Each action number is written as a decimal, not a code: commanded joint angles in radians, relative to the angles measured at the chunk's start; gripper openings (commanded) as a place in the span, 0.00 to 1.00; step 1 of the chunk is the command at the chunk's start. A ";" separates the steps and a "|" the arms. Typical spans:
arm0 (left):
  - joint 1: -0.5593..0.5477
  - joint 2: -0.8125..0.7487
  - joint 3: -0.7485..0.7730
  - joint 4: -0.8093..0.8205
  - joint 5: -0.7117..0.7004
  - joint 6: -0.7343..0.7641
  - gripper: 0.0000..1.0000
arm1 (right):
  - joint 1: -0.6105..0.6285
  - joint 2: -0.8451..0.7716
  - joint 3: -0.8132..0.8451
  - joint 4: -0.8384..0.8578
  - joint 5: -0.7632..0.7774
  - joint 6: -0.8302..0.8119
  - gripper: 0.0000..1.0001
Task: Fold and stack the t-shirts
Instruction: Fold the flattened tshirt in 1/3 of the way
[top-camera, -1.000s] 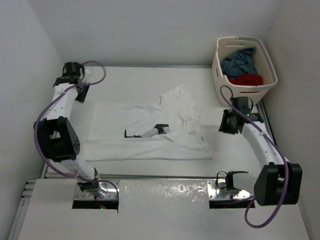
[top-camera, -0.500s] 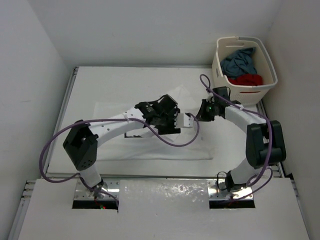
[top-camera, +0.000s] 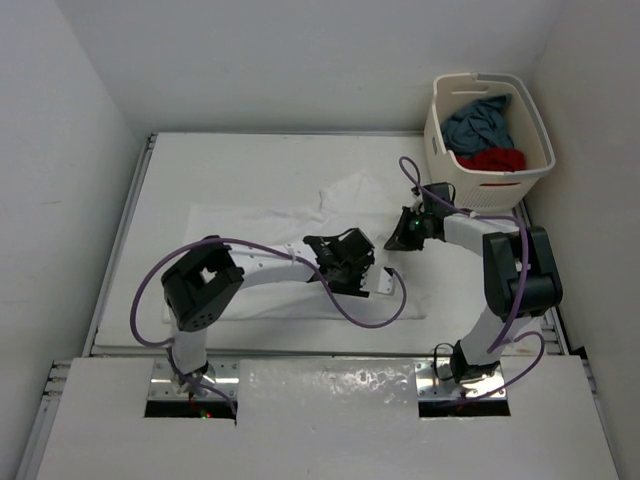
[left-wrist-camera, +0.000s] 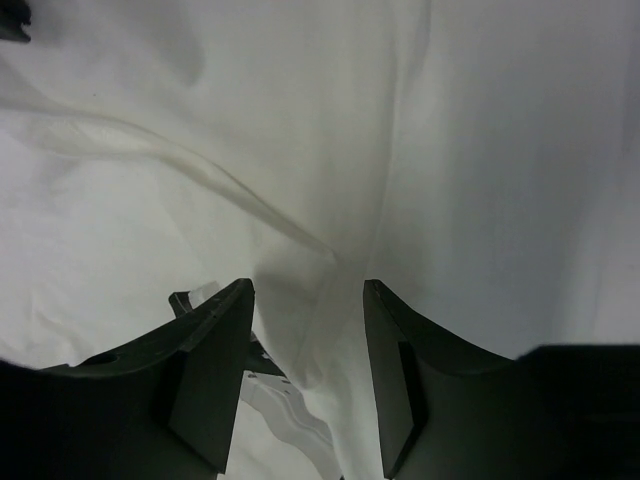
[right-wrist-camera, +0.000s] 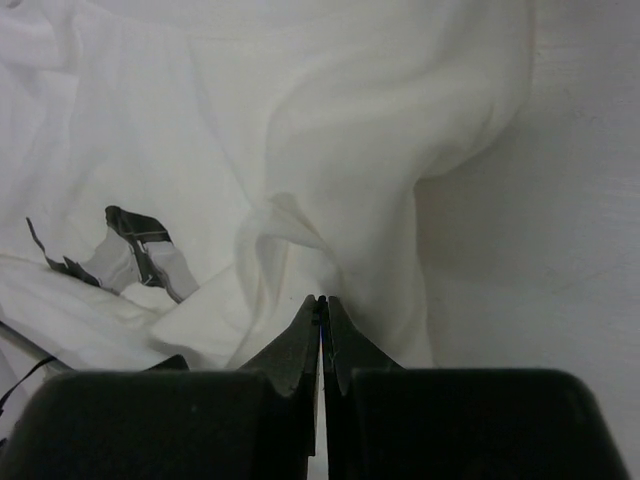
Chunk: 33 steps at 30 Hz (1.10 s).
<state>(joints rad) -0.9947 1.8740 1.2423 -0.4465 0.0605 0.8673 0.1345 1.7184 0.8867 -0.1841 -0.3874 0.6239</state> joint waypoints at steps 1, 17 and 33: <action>0.005 0.004 -0.018 0.087 -0.037 0.021 0.46 | 0.001 0.000 -0.017 0.043 0.038 0.013 0.00; 0.042 0.054 -0.003 0.226 -0.189 -0.160 0.00 | -0.019 0.013 -0.054 0.069 0.041 0.011 0.00; 0.261 0.050 0.082 0.065 0.084 -0.502 0.10 | -0.027 0.043 -0.032 0.012 0.122 -0.049 0.00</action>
<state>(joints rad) -0.7235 1.9427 1.3113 -0.3504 0.0792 0.4183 0.1127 1.7481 0.8333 -0.1513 -0.3130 0.6086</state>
